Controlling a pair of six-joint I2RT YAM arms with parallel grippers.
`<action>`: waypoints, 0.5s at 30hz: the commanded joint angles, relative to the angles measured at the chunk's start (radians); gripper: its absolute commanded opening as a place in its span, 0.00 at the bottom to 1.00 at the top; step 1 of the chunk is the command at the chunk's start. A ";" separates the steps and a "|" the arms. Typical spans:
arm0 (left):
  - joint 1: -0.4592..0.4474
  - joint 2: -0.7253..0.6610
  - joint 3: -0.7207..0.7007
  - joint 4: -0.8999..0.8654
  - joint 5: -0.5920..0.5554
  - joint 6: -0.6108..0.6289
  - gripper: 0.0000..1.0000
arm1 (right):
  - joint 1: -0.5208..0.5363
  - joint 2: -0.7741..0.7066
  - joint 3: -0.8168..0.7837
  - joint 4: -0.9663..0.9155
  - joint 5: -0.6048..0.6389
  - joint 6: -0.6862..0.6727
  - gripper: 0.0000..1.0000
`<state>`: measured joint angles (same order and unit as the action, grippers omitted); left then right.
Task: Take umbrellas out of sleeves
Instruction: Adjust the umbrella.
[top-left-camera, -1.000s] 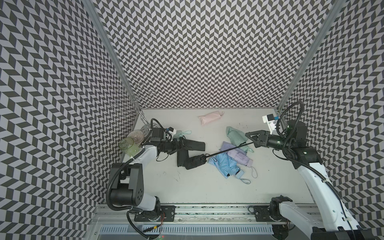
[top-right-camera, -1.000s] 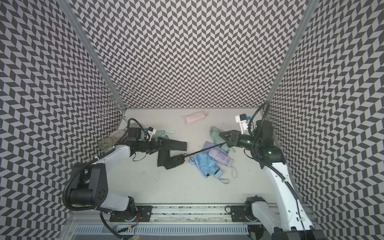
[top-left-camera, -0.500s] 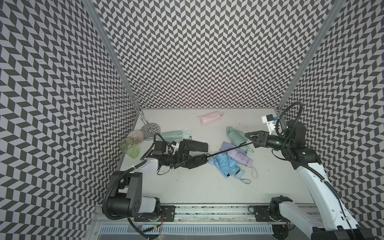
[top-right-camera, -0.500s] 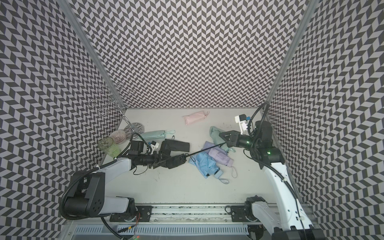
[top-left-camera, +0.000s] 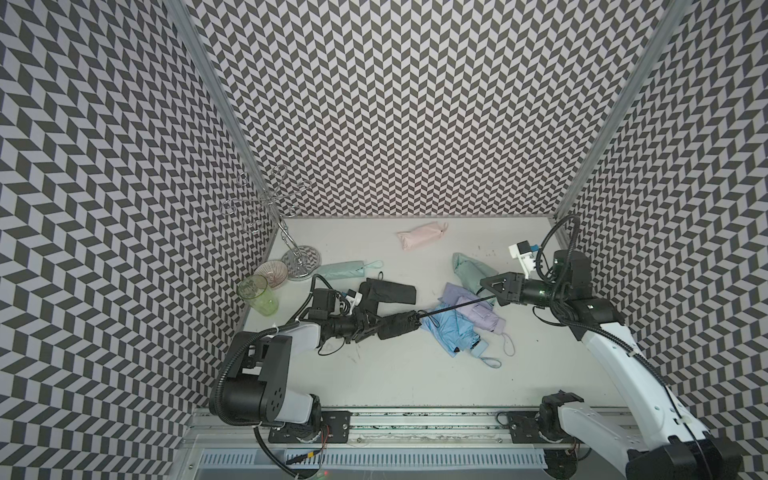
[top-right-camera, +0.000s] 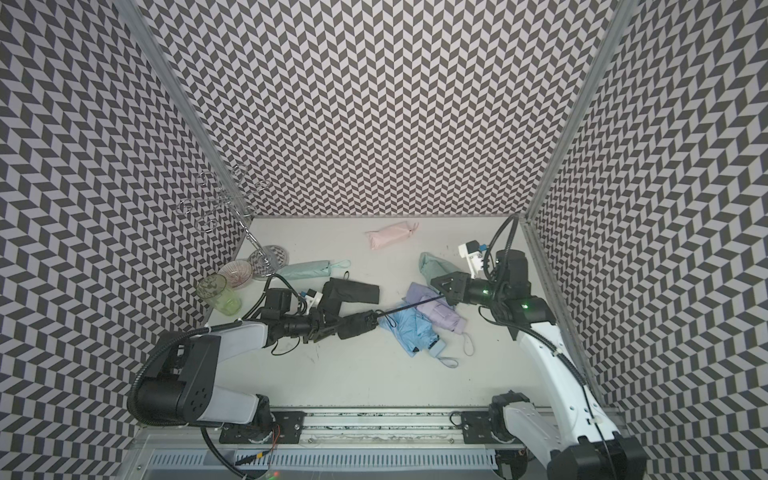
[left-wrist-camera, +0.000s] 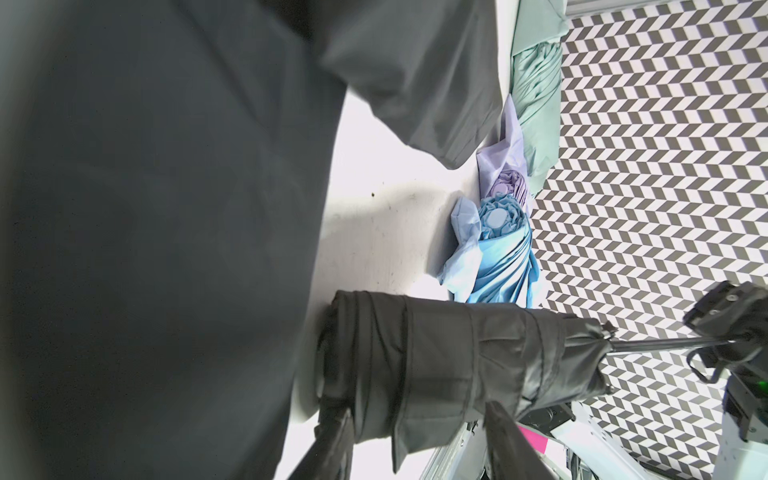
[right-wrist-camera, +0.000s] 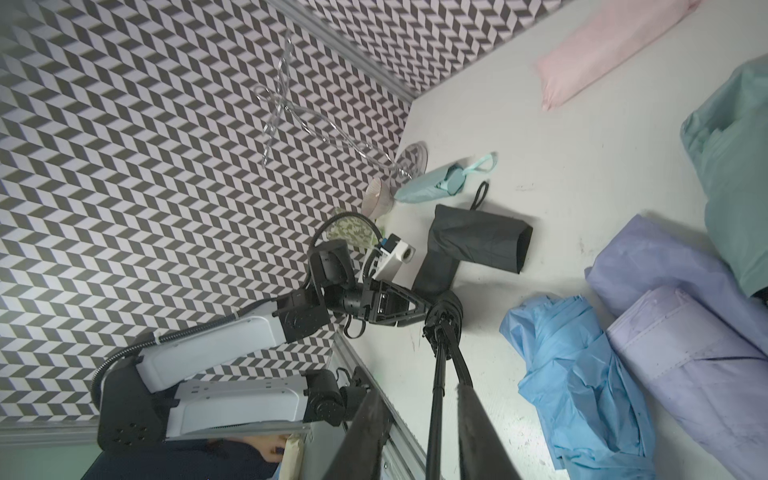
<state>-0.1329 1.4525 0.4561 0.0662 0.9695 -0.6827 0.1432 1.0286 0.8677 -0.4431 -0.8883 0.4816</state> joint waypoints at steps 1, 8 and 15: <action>-0.017 0.012 -0.001 0.089 0.048 -0.031 0.47 | 0.057 0.028 -0.038 0.039 -0.023 -0.010 0.00; -0.025 0.034 -0.013 0.160 0.070 -0.064 0.40 | 0.175 0.128 -0.079 0.175 -0.007 0.047 0.00; -0.043 0.065 -0.016 0.224 0.078 -0.102 0.38 | 0.344 0.302 -0.064 0.296 0.013 0.095 0.00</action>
<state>-0.1596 1.5047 0.4435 0.1932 1.0111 -0.7567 0.4213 1.2907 0.7883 -0.2710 -0.8230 0.5320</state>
